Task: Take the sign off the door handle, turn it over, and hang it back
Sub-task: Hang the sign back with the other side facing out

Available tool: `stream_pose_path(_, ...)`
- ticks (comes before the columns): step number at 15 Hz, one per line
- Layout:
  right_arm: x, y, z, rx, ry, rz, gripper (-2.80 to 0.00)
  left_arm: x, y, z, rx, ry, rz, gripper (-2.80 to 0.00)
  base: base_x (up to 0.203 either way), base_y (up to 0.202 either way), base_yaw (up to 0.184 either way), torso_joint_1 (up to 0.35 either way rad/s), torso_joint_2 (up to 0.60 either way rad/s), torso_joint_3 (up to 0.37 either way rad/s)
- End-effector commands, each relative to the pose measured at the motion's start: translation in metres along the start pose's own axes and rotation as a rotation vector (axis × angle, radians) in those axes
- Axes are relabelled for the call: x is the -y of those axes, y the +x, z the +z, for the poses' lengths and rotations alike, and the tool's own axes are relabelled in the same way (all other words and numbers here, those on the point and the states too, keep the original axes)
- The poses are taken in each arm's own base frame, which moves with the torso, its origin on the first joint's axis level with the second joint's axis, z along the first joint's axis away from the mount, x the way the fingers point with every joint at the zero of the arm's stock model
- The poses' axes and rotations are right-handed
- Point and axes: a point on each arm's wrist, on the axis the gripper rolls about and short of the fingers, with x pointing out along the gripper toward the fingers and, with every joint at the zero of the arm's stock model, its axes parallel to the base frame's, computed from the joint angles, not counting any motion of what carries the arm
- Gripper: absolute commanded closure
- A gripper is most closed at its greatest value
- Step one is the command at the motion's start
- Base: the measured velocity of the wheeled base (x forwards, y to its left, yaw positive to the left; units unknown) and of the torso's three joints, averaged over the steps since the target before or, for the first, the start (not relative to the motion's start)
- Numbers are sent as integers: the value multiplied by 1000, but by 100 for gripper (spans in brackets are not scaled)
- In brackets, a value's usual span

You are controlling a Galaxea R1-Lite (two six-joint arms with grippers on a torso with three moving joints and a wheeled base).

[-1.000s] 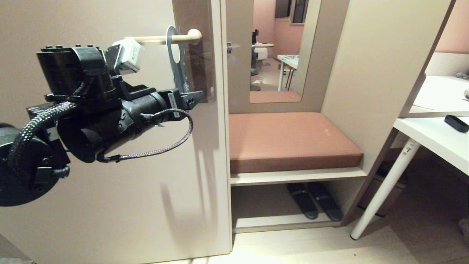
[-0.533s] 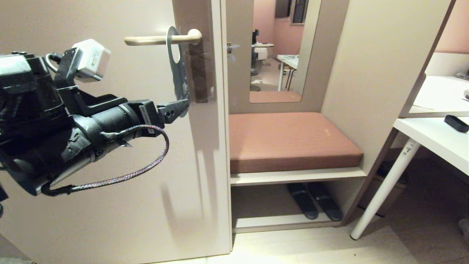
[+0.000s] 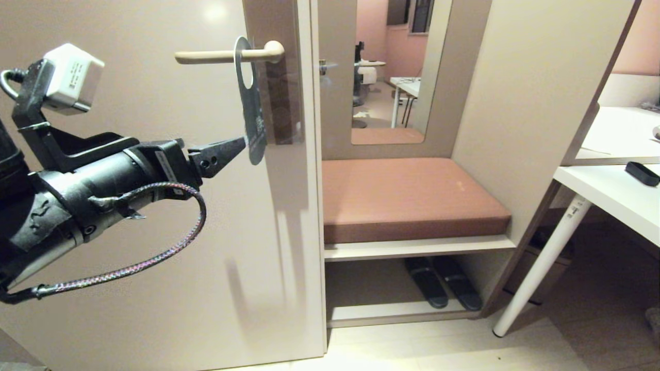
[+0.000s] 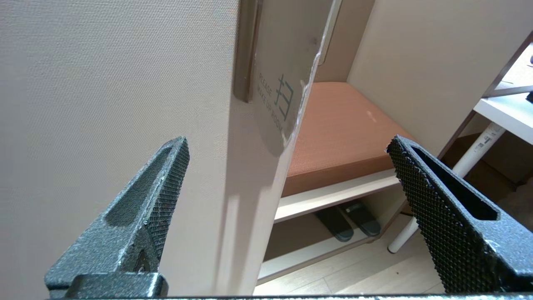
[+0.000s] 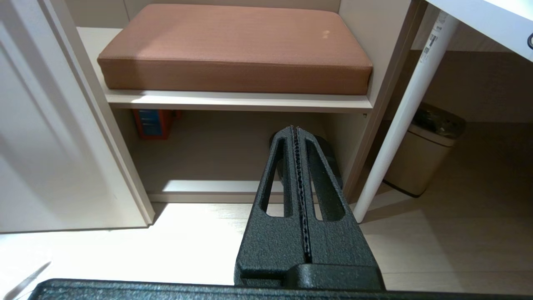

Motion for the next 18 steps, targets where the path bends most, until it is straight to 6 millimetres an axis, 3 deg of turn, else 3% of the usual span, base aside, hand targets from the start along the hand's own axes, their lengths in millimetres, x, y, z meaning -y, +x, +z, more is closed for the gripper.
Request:
stream_pose_path(1,0,0,0,0,0,0,0,-1,-6,1,12,-2,-2,-280,0,0,0,0,0,0)
stream_pose_path(15,0,0,0,-1,0,0,0,-3,-17,-6,-4,27,-6,-280,0,0,0,0,0,0)
stream_pose_path(16,0,0,0,-2,0,0,0,-3,-17,-6,-4,31,-7,0,0,0,0,0,0,0)
stream_pose_path(18,0,0,0,-1,0,0,0,-3,-17,-6,-4,31,-8,0,0,0,0,0,0,0)
